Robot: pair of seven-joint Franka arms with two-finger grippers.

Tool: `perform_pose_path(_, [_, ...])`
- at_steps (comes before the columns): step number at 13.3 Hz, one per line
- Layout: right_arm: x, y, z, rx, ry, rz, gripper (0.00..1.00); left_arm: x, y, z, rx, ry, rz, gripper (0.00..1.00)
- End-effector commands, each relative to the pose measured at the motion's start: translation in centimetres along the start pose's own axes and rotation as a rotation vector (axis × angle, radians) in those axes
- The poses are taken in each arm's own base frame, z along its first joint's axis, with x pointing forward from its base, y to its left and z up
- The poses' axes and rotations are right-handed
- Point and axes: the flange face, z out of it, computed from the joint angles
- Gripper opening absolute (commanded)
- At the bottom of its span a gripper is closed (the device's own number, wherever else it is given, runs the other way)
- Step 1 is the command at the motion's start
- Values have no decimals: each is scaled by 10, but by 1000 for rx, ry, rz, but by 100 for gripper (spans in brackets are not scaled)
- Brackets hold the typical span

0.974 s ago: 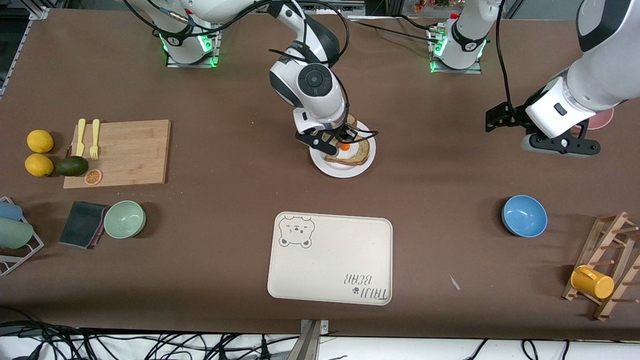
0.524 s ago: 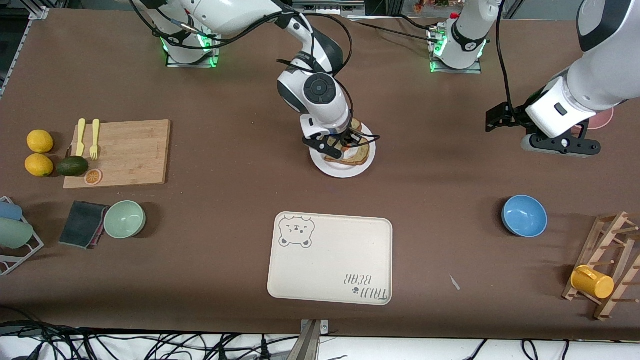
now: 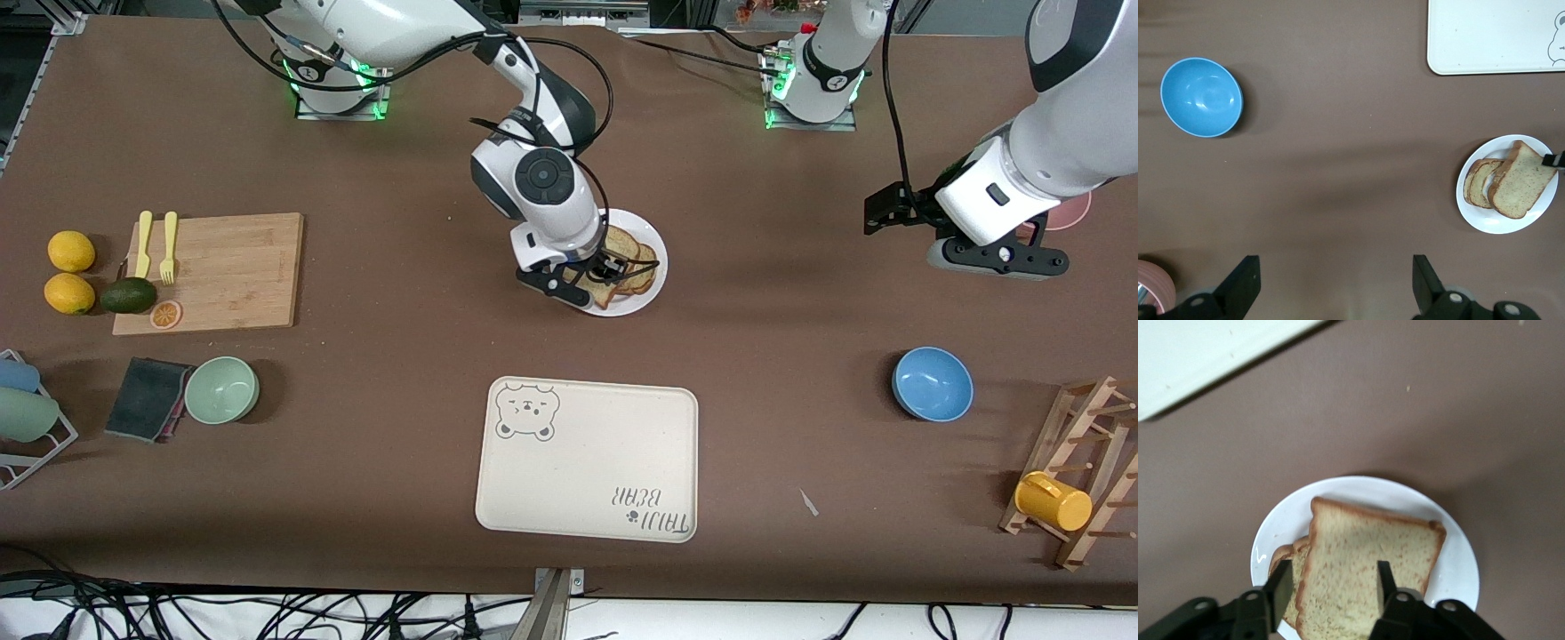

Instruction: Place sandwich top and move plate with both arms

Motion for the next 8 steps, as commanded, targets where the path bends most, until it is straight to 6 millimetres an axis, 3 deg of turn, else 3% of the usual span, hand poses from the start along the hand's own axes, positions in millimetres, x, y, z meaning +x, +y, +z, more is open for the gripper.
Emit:
perform_pose_path(1, [35,20,-53,-35,26,-33,100,0,-2,-6,9,7,10,100])
perform_pose_path(3, [67,48,-101,-76,25,-107,100,0,-4,-6,8,6,8,100])
perform_pose_path(5, [93,81,-144,-102,29,-189,100,-5,28,-4,86,7,38,100])
perform_pose_path(8, [135,132,-204,-129,26,-296,100,-6,35,-4,91,8,28,100])
